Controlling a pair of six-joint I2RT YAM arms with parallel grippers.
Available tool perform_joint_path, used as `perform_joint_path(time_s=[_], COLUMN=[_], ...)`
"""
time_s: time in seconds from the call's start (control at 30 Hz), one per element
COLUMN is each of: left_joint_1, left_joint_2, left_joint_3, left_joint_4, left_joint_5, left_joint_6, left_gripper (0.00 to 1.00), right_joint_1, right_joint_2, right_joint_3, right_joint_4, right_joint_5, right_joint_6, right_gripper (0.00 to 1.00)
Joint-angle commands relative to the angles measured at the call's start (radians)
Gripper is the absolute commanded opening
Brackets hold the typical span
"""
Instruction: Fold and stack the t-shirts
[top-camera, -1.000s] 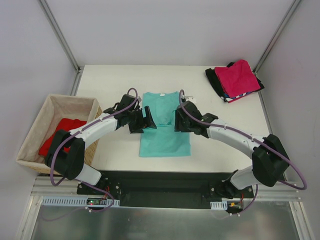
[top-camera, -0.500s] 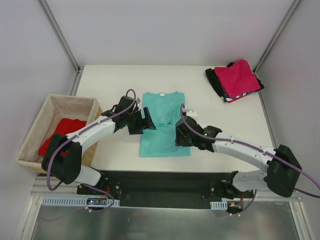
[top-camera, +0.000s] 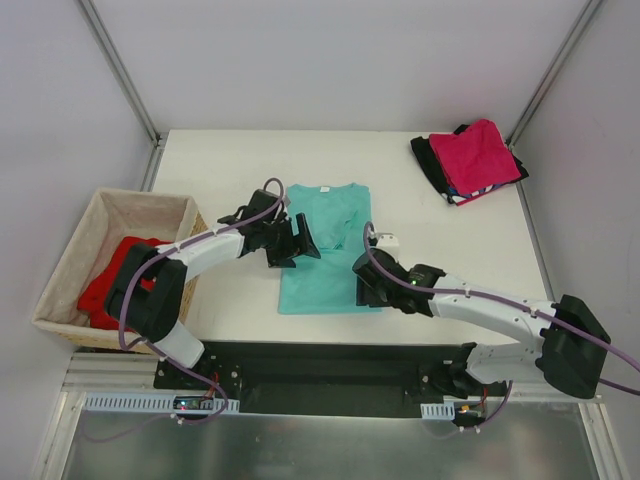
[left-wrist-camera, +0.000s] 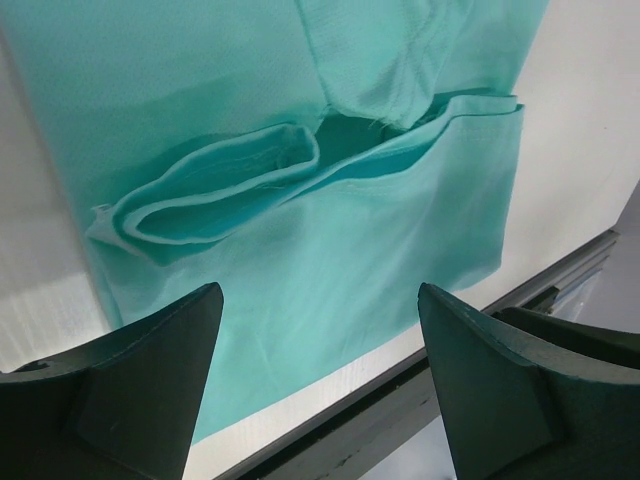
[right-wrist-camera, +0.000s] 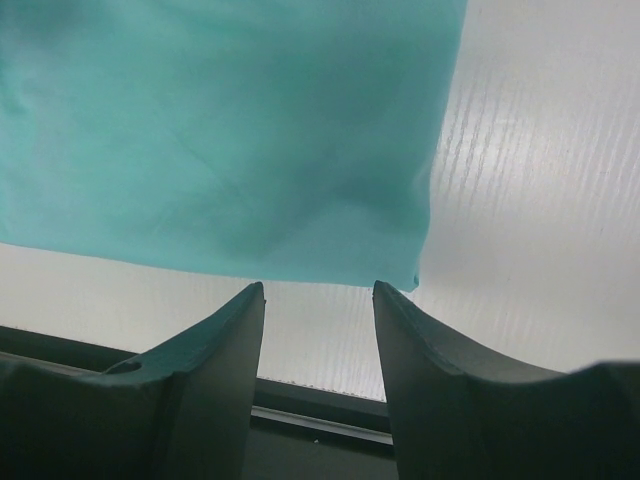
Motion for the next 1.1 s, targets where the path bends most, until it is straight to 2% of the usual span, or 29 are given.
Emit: perform_joint_path(time_s=[0.0,0.23,0.37,0.8,1.07], left_joint_1=[-0.016,-0.027,-0.04,-0.2,-0.27], left_joint_2=[0.008,0.018,0.035,-0.037,-0.02], left_joint_3=[0.064,0.133,0.153,0.134,0.075], left_joint_4=[0.045,0.051,0.078,0.201,0.362], left_joint_5=[0.043,0.075,0.144,0.219,0.258], left_joint_6=[-0.018,-0.037,-0.072,-0.19,-0.3], left_gripper=[0.8,0.8,0.8,0.8,0.8], right_joint_1=[0.01,0.01,0.012,0.01,0.01], right_joint_2=[-0.02,0.001,0.012,0.052,-0.078], right_joint_3=[-0.032,-0.056,-0.061,-0.088,-0.13], right_joint_4=[-0.005,0.033,0.038,0.078,-0.016], right_joint_5=[0.023,0.01,0.017,0.004,0.073], right_joint_6=[0.045,0.053,0.054,0.057,0.071], right_gripper=[0.51,0.51,0.51,0.51,0.51])
